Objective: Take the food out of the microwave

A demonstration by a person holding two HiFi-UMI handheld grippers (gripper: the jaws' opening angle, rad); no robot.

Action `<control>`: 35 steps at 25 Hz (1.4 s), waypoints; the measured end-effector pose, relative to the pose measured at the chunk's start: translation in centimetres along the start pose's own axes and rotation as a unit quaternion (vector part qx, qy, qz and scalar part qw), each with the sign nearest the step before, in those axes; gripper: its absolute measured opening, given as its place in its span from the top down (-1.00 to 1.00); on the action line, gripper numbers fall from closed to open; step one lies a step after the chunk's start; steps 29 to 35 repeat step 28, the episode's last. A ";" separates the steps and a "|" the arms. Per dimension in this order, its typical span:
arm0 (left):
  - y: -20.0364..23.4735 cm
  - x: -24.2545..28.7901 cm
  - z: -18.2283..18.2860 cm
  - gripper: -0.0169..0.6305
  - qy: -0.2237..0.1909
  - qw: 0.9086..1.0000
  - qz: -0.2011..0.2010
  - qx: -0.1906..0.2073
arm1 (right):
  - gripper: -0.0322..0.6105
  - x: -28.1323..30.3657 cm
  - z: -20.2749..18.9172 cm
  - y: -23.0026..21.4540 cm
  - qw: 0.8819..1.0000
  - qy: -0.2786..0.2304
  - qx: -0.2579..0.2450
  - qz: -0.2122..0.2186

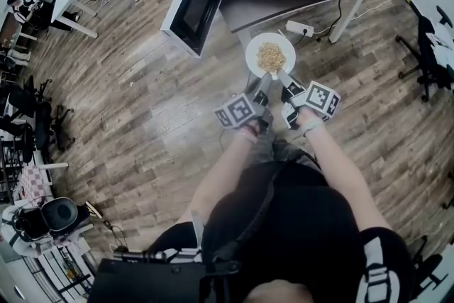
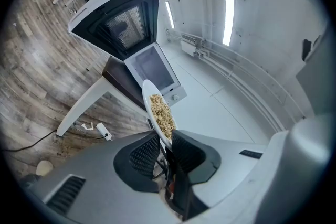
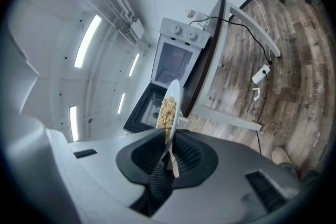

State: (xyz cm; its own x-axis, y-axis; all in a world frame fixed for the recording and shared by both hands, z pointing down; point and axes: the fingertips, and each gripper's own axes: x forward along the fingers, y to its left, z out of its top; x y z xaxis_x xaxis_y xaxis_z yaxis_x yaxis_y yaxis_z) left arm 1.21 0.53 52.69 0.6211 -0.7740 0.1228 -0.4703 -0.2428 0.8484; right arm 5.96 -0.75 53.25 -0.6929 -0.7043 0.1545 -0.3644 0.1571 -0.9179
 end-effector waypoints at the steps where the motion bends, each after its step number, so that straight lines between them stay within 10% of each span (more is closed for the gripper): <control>1: -0.1 0.0 0.0 0.74 0.000 1.000 0.000 0.000 | 0.77 0.0 0.0 0.2 1.000 0.000 0.006 0.004; 35: -0.7 1.7 -1.2 0.75 0.008 1.000 -0.007 -0.005 | 0.79 -1.2 1.3 -0.6 0.999 -0.018 0.035 0.009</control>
